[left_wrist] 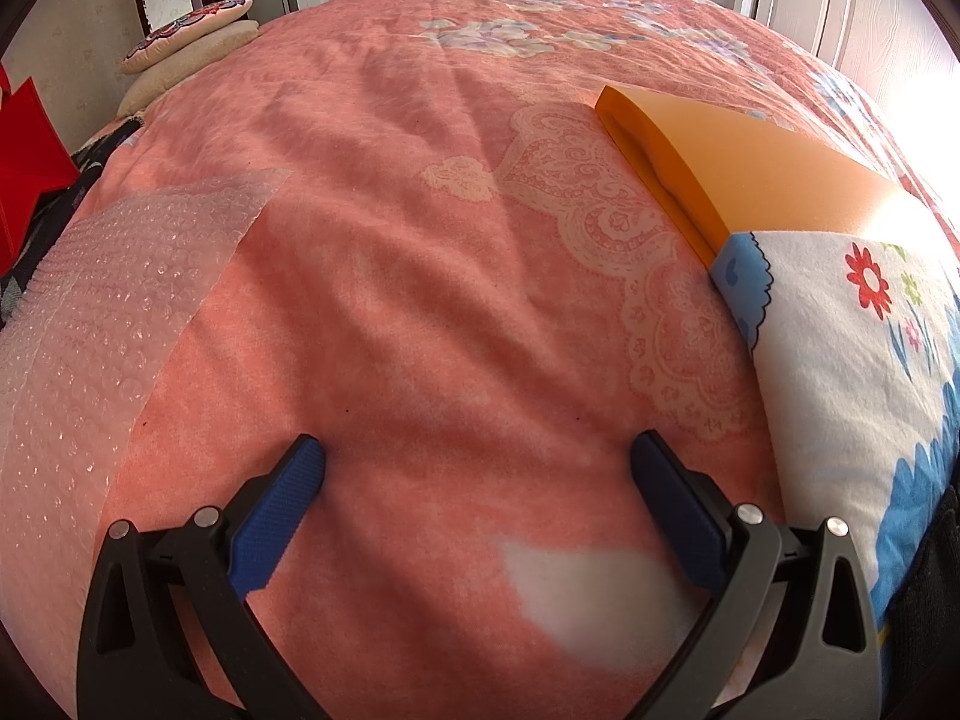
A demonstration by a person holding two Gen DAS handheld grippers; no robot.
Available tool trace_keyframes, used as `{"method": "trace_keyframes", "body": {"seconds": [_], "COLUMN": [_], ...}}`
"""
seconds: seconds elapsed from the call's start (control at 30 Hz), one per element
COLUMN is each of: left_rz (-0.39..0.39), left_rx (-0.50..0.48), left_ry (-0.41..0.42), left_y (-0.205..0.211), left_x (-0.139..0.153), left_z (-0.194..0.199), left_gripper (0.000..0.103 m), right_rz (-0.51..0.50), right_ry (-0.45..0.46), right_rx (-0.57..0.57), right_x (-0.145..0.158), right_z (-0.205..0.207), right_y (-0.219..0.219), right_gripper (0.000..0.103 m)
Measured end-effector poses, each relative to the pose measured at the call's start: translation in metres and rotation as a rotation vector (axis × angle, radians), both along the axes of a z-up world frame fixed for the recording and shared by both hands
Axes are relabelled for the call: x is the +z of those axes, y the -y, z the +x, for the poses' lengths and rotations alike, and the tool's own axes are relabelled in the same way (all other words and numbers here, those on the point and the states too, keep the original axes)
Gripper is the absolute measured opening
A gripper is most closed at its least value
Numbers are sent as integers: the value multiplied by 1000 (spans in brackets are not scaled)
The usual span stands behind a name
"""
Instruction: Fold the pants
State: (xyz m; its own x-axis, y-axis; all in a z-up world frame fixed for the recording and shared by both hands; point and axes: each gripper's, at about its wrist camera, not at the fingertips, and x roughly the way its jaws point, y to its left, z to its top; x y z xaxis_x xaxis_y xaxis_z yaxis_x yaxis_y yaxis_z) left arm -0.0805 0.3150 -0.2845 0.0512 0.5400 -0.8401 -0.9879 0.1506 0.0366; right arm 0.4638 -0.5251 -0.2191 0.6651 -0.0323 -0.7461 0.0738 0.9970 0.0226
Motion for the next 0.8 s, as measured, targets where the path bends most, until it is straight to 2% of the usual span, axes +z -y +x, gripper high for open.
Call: {"method": "trace_keyframes", "body": {"seconds": [0.3,0.37,0.43,0.5,0.6,0.7,0.8], "left_rz": [0,0,0,0,0,0,0], "left_rx": [0,0,0,0,0,0,0], "left_ry": [1,1,1,1,1,1,1], "left_y": [0,0,0,0,0,0,0], "left_x": [0,0,0,0,0,0,0], "left_z": [0,0,0,0,0,0,0], "left_gripper": [102,102,102,102,102,102,102], "right_rz": [47,33,75,163,273,449,560], "right_ry": [25,42,119,149,146,71,-1], "right_rx": [-32,-62,-26,58,207,283,402], "right_x": [3,15,39,58,73,63,50], "right_z": [-4,-14,-39,-55,-54,-29,-11], "right_y": [9,7,-7,-32,-92,-160,-250], "right_gripper": [98,98,98,98,98,98,98]}}
